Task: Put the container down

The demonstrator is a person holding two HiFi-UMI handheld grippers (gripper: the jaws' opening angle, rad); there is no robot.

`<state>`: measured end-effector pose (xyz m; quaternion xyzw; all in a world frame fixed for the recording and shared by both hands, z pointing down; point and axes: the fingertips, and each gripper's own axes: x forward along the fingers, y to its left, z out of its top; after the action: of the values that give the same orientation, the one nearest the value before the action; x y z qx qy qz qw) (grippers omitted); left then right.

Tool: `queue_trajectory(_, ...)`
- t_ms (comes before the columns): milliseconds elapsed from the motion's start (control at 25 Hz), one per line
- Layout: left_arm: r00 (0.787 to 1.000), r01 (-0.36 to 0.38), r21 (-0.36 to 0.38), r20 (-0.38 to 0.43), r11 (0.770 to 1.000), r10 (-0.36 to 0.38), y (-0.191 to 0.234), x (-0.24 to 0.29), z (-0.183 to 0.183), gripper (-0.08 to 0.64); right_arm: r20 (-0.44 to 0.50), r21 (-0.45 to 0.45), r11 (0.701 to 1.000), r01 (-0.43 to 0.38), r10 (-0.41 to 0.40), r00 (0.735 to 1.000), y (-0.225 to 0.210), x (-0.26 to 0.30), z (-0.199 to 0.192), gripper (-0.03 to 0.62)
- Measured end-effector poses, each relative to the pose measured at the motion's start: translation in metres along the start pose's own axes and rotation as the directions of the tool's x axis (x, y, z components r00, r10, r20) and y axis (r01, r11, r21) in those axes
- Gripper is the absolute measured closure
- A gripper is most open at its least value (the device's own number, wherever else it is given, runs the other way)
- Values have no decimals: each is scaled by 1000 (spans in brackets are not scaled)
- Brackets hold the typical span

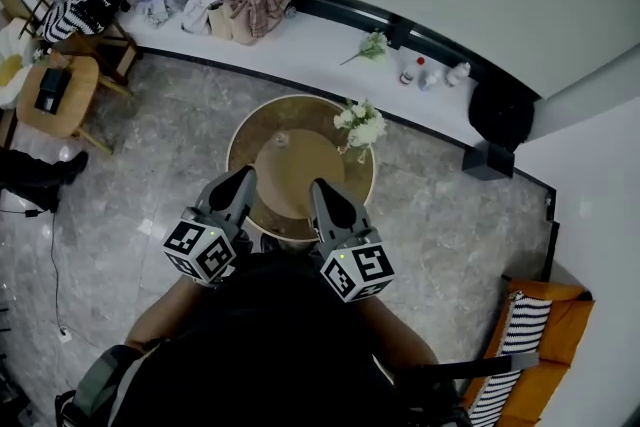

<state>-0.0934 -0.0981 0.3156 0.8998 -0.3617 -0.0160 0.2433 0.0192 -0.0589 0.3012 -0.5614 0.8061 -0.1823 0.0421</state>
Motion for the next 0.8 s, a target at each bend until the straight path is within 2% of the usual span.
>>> queue_trajectory(800, 1000, 6, -9, -31, 1000, -6, 25, -1, 0, 555, -10, 18, 1000, 13, -13, 1000, 8, 19, -8, 586)
